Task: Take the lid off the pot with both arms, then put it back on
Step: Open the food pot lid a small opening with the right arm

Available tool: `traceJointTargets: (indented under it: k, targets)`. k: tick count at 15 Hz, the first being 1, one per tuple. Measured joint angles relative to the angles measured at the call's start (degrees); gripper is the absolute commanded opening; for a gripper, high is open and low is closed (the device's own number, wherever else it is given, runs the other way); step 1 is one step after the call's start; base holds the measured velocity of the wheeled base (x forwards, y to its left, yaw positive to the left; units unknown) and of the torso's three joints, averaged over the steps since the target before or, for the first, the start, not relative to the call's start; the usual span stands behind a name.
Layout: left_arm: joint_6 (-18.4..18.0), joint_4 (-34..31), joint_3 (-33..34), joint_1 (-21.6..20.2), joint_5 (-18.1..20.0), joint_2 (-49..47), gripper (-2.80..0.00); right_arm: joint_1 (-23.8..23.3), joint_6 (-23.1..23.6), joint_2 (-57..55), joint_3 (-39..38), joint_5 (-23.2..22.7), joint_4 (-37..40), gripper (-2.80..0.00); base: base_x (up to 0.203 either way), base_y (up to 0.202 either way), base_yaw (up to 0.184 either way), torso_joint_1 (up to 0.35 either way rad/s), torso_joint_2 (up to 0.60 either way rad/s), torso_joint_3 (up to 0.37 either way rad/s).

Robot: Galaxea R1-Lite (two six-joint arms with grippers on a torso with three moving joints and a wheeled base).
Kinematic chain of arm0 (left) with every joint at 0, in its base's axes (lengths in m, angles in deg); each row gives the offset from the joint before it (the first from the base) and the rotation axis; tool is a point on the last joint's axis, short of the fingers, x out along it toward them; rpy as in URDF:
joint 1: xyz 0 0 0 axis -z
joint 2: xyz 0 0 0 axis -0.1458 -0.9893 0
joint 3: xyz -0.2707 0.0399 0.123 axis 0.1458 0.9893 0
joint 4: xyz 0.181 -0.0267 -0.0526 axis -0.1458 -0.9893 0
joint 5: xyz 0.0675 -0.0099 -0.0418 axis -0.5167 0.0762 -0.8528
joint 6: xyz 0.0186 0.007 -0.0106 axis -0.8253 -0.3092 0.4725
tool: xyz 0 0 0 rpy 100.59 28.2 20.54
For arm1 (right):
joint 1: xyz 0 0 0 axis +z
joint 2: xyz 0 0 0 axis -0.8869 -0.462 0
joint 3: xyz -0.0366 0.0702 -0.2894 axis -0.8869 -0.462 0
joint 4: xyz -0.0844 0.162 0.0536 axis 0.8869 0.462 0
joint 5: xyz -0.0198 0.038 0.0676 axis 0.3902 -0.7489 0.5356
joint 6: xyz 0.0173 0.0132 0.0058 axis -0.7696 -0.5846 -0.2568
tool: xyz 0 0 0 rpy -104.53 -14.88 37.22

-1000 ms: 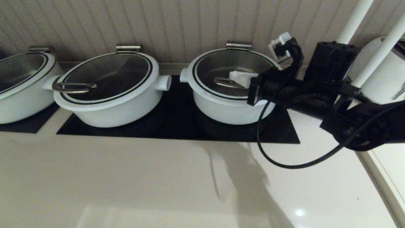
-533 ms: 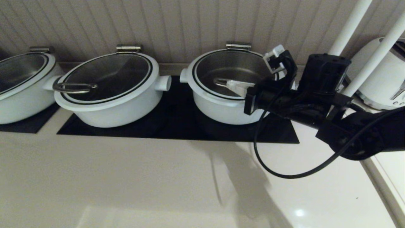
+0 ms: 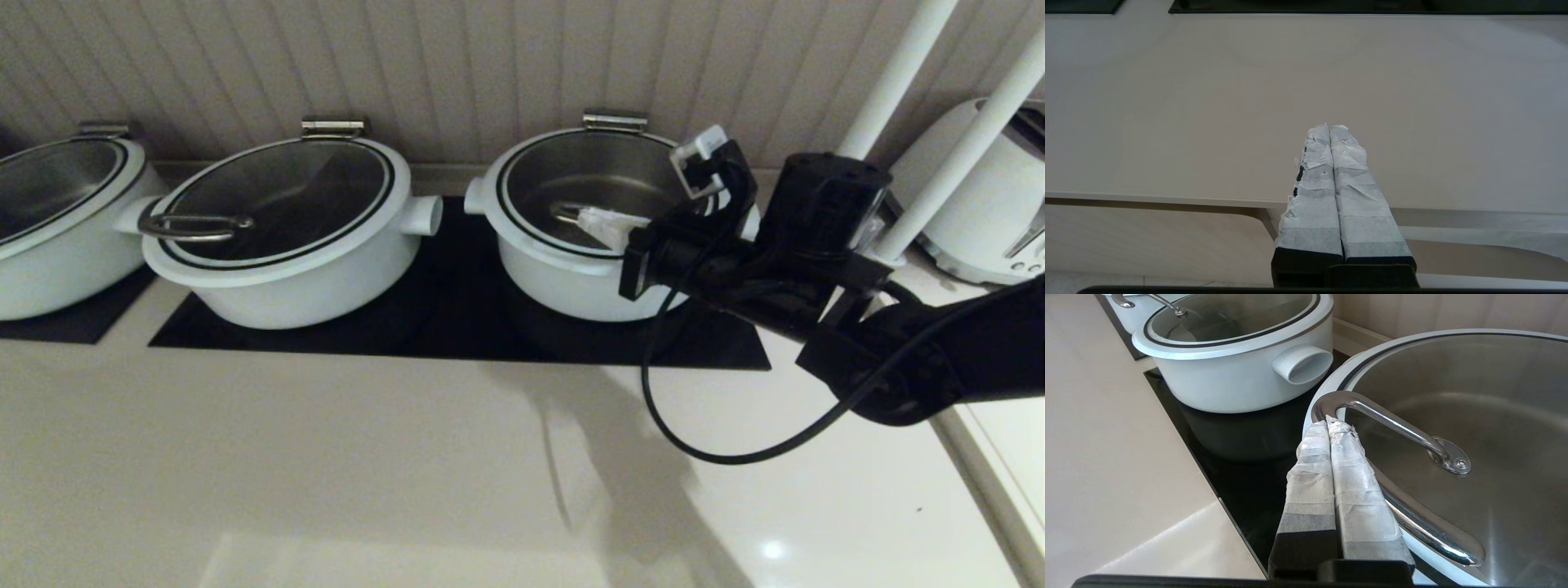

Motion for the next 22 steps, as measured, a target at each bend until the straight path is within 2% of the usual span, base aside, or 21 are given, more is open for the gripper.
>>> traceJointTargets:
  k: [5,11,17,22]
  targets:
    - [0.0,-0.02,0.0,0.0,0.02,0.0,-2.8,0.26,-1.56,3.72,-1.52,0.15,3.23,-2.8,0.0,0.0,0.0,0.0,0.0,0.0]
    - [0.0,0.02,0.0,-0.01,0.02,0.0,-2.8,1.71,-3.34,13.15,-4.05,-0.22,7.39,-2.8,0.0,0.0,0.0,0.0,0.0,0.0]
    - [0.0,0.0,0.0,0.02,0.0,0.0,-2.8,5.59,-3.98,17.44,-9.6,-0.32,7.22,-2.8,0.0,0.0,0.0,0.0,0.0,0.0]
    - [0.01,-0.02,0.0,0.0,0.0,0.0,-2.8,6.04,-3.87,14.33,-12.69,-0.28,3.81,-2.8,0.0,0.0,0.0,0.0,0.0,0.0]
